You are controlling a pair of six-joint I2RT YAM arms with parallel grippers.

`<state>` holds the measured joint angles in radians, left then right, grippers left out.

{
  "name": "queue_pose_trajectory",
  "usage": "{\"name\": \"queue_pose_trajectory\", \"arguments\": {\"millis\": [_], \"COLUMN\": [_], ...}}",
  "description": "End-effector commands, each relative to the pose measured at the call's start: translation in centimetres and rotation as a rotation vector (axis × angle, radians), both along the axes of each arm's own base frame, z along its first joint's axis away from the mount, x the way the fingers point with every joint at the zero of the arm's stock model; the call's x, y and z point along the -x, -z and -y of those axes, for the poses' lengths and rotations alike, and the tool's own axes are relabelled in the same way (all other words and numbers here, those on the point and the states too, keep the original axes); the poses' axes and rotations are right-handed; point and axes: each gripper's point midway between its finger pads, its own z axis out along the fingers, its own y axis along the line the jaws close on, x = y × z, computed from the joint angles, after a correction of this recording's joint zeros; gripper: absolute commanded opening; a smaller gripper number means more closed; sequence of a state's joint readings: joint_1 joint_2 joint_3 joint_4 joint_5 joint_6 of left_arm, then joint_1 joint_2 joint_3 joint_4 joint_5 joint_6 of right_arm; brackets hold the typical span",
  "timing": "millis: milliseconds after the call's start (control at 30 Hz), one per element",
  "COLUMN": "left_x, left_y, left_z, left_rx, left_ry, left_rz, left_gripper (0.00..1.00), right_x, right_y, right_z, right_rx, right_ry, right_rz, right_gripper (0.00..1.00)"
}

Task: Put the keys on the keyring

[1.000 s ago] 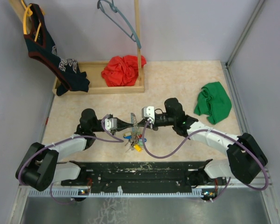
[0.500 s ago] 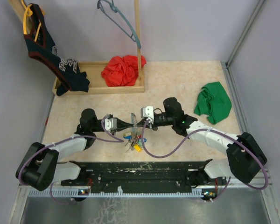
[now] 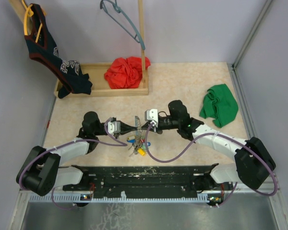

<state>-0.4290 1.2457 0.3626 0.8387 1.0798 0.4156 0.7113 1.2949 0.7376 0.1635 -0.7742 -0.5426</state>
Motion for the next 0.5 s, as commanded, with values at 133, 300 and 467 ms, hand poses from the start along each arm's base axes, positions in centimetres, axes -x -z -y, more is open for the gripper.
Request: {"name": "queue_pose_trajectory", "arguments": {"millis": [133,300,467], "left_x": [-0.66,-0.62,-0.56], "left_y": [-1.64,-1.66,-1.61], "left_z": [0.10,0.11,0.14], "left_rx": [0.029,0.029,0.029], "left_ry": [-0.003,-0.002,0.003], "left_rz": [0.054,0.054,0.052], "left_gripper": [0.00,0.00,0.00], "right_x": [0.31,0.41,0.16], "right_y": [-2.85,-2.62,-2.47], "right_z": [-0.39,-0.44,-0.64], "right_rx": [-0.059,-0.055,-0.056], "right_ry": [-0.028,-0.034,-0.031], "right_rz": [0.065,0.058,0.055], "right_gripper": [0.00,0.00,0.00]}}
